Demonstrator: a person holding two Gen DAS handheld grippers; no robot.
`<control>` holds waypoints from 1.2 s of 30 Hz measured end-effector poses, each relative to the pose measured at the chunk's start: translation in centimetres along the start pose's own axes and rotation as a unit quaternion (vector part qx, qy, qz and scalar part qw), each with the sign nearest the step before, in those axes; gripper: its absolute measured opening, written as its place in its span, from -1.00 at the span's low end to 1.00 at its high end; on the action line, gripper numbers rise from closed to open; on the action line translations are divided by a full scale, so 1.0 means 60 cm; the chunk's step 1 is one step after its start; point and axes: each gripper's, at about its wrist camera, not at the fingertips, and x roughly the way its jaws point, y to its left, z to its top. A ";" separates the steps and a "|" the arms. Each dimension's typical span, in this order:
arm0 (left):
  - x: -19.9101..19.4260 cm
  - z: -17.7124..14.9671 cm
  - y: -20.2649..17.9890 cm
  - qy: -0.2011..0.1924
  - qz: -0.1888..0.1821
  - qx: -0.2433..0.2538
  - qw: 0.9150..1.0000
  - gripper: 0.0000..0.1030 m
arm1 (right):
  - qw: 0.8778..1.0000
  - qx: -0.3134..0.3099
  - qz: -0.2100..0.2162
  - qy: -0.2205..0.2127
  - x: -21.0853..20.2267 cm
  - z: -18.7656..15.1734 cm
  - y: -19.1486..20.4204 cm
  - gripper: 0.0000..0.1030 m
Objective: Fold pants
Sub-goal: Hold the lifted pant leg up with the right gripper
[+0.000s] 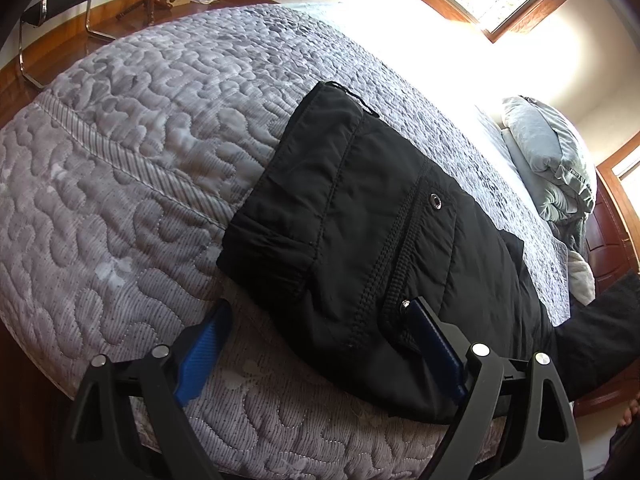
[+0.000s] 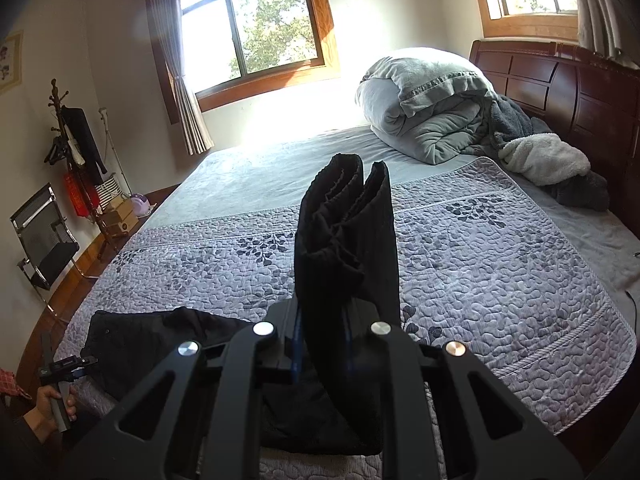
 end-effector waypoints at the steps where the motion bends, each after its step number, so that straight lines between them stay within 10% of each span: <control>1: 0.001 0.000 -0.001 0.001 0.001 0.002 1.000 0.75 | 1.000 0.000 0.001 0.000 0.000 0.001 0.001 -0.73; 36: 0.001 -0.003 -0.001 0.001 -0.001 0.002 1.000 0.77 | 0.995 -0.078 0.051 0.035 0.051 -0.012 0.129 -0.73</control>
